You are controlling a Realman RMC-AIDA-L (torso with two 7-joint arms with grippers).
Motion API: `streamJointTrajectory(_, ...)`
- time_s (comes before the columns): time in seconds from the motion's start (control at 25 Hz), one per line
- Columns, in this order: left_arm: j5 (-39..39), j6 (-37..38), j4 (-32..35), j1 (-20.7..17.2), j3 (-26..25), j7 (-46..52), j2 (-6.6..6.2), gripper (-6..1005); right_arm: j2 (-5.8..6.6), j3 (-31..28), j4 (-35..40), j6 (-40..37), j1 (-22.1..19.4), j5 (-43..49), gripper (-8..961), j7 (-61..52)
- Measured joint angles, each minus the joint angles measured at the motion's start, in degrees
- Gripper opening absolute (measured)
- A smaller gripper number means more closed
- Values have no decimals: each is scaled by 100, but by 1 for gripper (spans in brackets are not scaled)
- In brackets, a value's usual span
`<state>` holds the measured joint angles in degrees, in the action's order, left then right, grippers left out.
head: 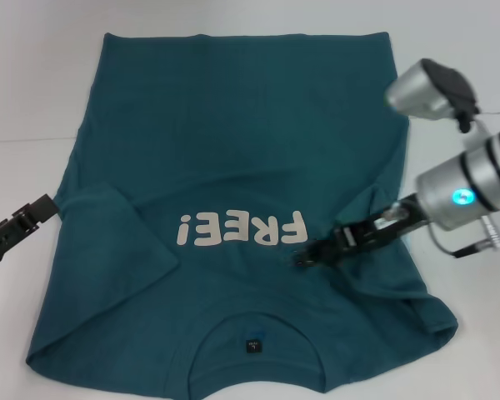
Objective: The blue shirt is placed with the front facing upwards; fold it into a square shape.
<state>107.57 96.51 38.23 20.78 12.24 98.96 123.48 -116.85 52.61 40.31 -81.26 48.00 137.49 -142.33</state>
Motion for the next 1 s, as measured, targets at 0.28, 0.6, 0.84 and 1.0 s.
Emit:
streamJointTrajectory(0.28, 0, -24, 0, -22, -72, 28, -5, 933, 283, -10, 483, -563, -400, 15, 719, -223)
streamJointTrajectory(0.6, 0, -28, -31, -22, -84, 13, -1, 933, 257, 81, 291, -618, -483, 309, 718, -325)
streamJointTrajectory(0.84, 1, -28, -64, 13, -107, 3, -6, 933, 20, 72, 245, -674, -371, 592, 718, -246)
streamJointTrajectory(1.0, 1, -24, -64, -3, -116, 1, -8, 933, 85, 19, 276, -934, -371, 170, 718, -144)
